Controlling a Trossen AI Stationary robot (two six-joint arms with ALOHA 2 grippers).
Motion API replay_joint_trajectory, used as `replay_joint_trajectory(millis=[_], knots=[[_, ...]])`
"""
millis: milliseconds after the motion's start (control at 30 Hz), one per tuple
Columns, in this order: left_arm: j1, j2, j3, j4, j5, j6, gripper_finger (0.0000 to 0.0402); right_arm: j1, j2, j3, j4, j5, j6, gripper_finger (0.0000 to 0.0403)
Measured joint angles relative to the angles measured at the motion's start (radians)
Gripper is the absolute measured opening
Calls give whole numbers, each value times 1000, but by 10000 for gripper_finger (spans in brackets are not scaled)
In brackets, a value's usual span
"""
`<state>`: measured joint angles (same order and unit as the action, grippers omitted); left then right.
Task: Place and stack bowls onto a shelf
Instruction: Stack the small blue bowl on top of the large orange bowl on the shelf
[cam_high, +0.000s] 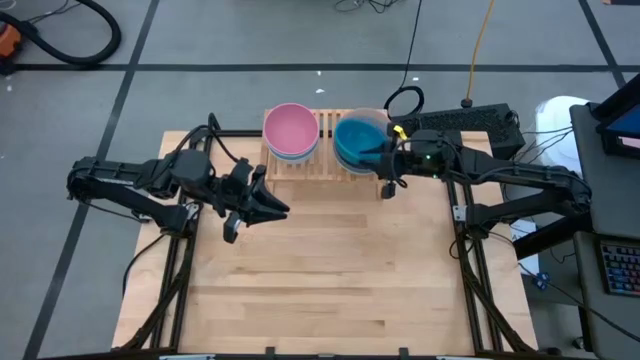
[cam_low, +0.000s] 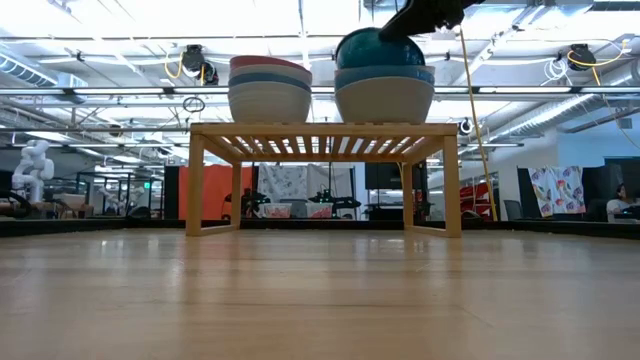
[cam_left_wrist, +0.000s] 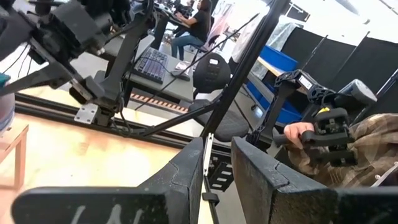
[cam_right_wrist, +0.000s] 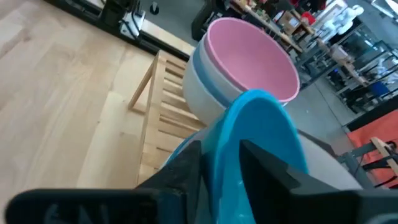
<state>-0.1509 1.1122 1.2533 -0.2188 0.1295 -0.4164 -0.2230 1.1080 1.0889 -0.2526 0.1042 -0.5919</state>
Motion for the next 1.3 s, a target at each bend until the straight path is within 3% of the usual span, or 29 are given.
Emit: replay_joint_trajectory(millis=[233,467,667,800,967,1300], knots=[[0,0,0,-51,0,1,88,5,-6,0,20,1,-87,140],[0,0,0,-80,0,3,88,56,-12,0,205,-3,-49,138],[0,0,0,-96,0,2,88,68,-11,0,202,-4,-24,134],[0,0,0,-102,0,10,88,68,-10,0,185,-54,4,97],[0,0,0,-102,1,31,88,68,-5,0,167,-118,4,11],[0,0,0,-102,1,38,88,43,76,0,165,-118,0,1]])
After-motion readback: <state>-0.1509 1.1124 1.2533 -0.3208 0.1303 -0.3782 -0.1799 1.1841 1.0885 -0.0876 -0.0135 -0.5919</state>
